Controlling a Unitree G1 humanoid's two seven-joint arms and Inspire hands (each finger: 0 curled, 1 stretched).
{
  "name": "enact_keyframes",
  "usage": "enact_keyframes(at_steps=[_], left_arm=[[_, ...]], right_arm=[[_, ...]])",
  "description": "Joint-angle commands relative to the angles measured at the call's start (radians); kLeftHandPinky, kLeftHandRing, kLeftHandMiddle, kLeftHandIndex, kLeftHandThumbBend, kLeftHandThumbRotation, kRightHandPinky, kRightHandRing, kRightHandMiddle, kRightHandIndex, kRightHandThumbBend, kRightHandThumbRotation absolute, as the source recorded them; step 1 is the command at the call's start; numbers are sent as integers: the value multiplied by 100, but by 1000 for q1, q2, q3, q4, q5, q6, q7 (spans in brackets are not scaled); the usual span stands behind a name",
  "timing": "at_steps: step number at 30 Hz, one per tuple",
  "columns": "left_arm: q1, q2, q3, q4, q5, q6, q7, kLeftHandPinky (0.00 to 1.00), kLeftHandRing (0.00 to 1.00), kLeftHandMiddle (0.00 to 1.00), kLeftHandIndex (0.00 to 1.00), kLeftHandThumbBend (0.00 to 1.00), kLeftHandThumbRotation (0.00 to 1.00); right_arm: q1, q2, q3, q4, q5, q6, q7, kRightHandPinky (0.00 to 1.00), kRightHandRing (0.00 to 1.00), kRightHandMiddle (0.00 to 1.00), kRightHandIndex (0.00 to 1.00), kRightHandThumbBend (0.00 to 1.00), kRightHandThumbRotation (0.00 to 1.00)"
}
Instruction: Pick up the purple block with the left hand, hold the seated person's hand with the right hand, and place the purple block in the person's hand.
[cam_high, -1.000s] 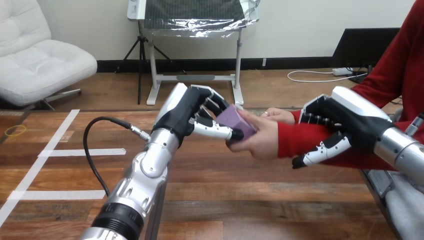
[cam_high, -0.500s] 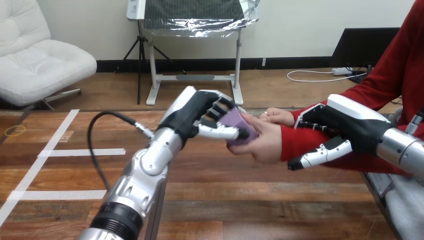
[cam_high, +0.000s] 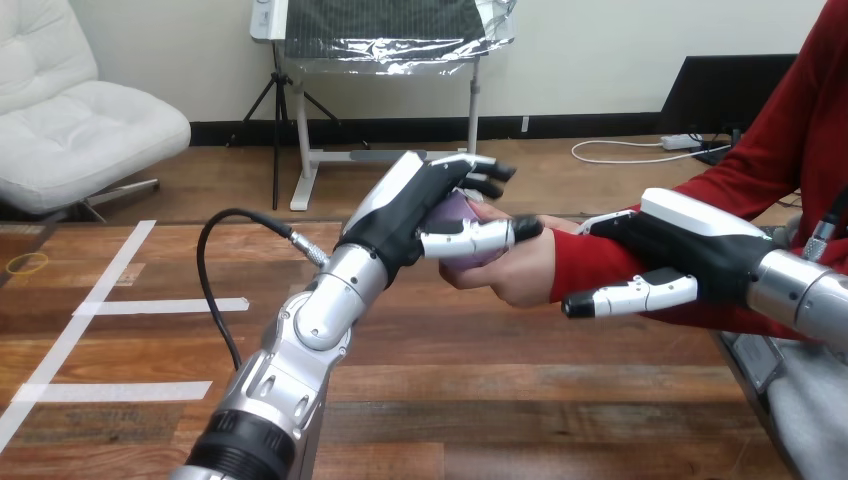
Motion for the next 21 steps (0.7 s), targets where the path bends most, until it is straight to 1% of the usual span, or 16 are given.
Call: enact_keyframes(at_steps=[1,6,14,21], left_arm=[[12,44,16,-84,-9,-19,-7,67,78,78,79,74,67],[40,57,14,-120,4,-26,0,69,79,79,79,74,63],[86,74,12,-168,12,-42,9,72,80,79,79,77,64],[137,87,10,-227,14,-41,12,72,80,79,79,78,66]], right_arm=[[-12,3,-10,-32,24,-17,24,64,79,82,81,100,100],[-11,4,-15,-30,39,-18,43,69,84,86,84,100,100],[-1,5,-25,-46,58,-13,63,75,90,91,88,98,100],[27,10,-41,-87,71,19,56,76,92,93,92,100,100]])
